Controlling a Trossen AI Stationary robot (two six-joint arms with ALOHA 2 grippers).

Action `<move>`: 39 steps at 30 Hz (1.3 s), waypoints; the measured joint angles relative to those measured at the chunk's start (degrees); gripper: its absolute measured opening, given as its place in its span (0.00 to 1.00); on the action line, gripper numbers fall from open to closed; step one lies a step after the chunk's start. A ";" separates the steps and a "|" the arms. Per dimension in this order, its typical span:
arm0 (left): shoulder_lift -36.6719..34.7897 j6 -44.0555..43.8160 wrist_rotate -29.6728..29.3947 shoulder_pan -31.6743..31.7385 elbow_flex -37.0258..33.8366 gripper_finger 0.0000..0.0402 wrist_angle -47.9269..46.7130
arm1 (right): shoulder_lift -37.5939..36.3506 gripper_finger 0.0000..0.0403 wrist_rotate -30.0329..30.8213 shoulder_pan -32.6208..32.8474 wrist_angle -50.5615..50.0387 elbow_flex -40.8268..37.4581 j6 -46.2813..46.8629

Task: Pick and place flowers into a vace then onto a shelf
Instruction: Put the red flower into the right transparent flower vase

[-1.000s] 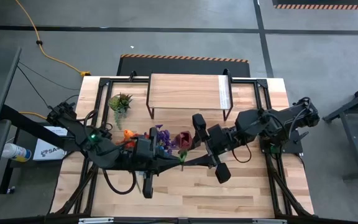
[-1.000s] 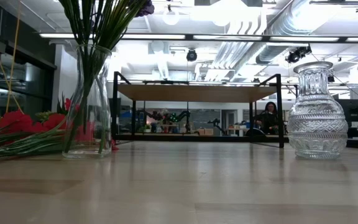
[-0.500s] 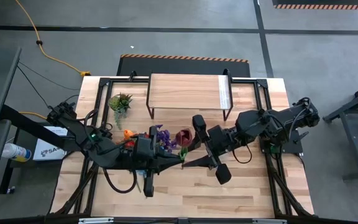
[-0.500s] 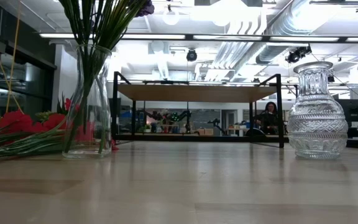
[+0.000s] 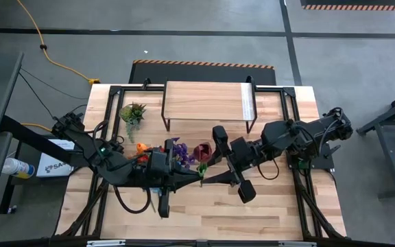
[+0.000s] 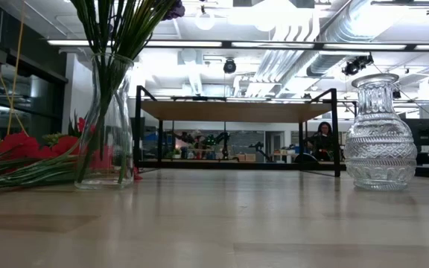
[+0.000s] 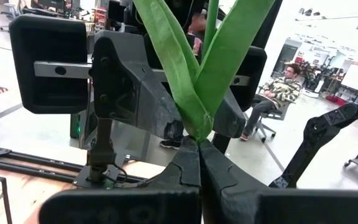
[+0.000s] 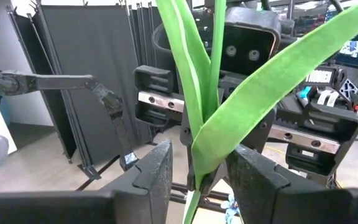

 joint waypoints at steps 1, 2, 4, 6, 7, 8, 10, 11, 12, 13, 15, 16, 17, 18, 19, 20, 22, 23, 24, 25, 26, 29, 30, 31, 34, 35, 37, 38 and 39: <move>0.00 0.00 0.00 0.00 0.00 0.05 0.00 | 0.00 0.35 0.00 0.00 0.00 0.00 0.00; 0.00 -0.02 0.00 0.00 0.00 0.05 0.00 | 0.00 0.35 0.01 0.00 0.00 0.00 0.00; 0.00 0.00 0.00 0.00 0.00 0.05 0.01 | 0.00 0.35 0.02 0.00 -0.01 0.00 0.07; 0.00 -0.02 0.02 0.00 0.00 0.05 0.01 | 0.00 0.34 0.04 0.00 -0.02 0.00 0.22; 0.00 -0.02 0.01 0.00 0.00 0.05 0.00 | 0.00 0.34 0.04 0.00 0.00 0.00 0.20; 0.03 -0.02 0.02 0.00 0.00 0.05 0.02 | 0.00 0.33 0.04 0.00 0.00 0.02 0.22; 0.19 -0.02 0.30 0.66 0.04 0.05 0.11 | 0.11 0.29 0.03 0.00 0.02 0.08 0.24; 0.24 -0.31 0.85 0.75 0.04 0.05 -0.02 | 0.17 0.27 0.04 -0.02 0.24 0.09 0.22; 0.26 -0.76 1.30 0.85 0.04 0.05 -0.03 | 0.23 0.25 -0.01 -0.04 0.41 0.09 0.06; 0.26 -0.91 1.71 1.17 0.04 0.05 -0.04 | 0.47 0.23 -0.32 -0.06 0.44 0.09 -0.01; 0.51 -1.37 3.12 2.06 0.04 0.05 -0.18 | 0.63 0.18 -0.53 -0.11 0.55 0.09 -0.02; 0.62 -1.55 3.74 2.21 0.04 0.05 -0.13 | 0.64 0.16 -0.66 -0.11 0.42 0.09 -0.01; 0.71 -1.57 4.00 2.28 0.04 0.05 -0.17 | 0.66 0.13 -0.82 -0.11 0.37 0.09 -0.07; 0.75 -1.55 4.06 2.33 0.04 0.05 -0.21 | 0.68 0.10 -0.85 -0.09 0.32 0.09 -0.15; 0.76 -1.49 4.02 2.34 0.04 0.05 -0.23 | 0.68 0.07 -0.81 -0.11 0.26 0.09 -0.17; 0.76 -1.49 3.79 2.34 0.04 0.05 -0.31 | 0.66 0.04 -0.89 -0.13 0.47 0.09 -0.17; 0.74 -1.44 3.31 2.23 0.04 0.05 -0.68 | 0.63 0.02 -0.97 -0.13 0.26 0.09 -0.19; 0.74 -1.42 2.66 2.19 0.04 0.05 -0.85 | 0.63 0.02 -0.93 -0.13 0.28 0.09 -0.20; 0.75 -1.38 2.10 2.17 0.04 0.05 -1.06 | 0.55 0.04 -0.94 -0.13 0.28 0.09 -0.18; 0.74 -1.34 1.82 2.16 0.04 0.05 -1.29 | 0.52 0.06 -0.75 -0.15 0.09 0.09 -0.20; 0.74 -1.33 1.69 2.16 0.04 0.05 -1.33 | 0.44 0.07 -0.37 -0.13 -0.06 0.09 -0.20; 0.74 -1.35 1.38 2.19 0.04 0.05 -1.47 | 0.26 0.10 0.48 -0.13 -0.48 0.09 -0.20; 0.74 -1.34 1.36 2.19 0.04 0.05 -1.73 | 0.26 0.10 0.48 -0.13 -0.54 0.09 -0.18; 0.74 -1.40 1.36 2.18 0.04 0.05 -1.98 | 0.26 0.09 0.48 -0.13 -0.61 0.09 -0.20; 0.74 -1.81 1.22 2.16 0.04 0.05 -2.79 | 0.26 0.04 0.51 -0.13 -0.91 0.09 -0.20; 0.74 -1.85 1.16 2.16 0.04 0.05 -2.78 | 0.26 0.02 0.53 -0.13 -0.89 0.09 -0.20; 0.74 -1.82 1.15 2.16 0.04 0.05 -2.78 | 0.26 0.02 0.56 -0.13 -0.85 0.09 -0.20; 0.74 -1.79 1.10 2.16 0.04 0.05 -2.78 | 0.26 0.02 0.54 -0.13 -0.85 0.09 -0.20; 0.72 -1.73 0.99 2.16 0.04 0.05 -2.75 | 0.26 0.04 0.56 -0.13 -0.85 0.09 -0.20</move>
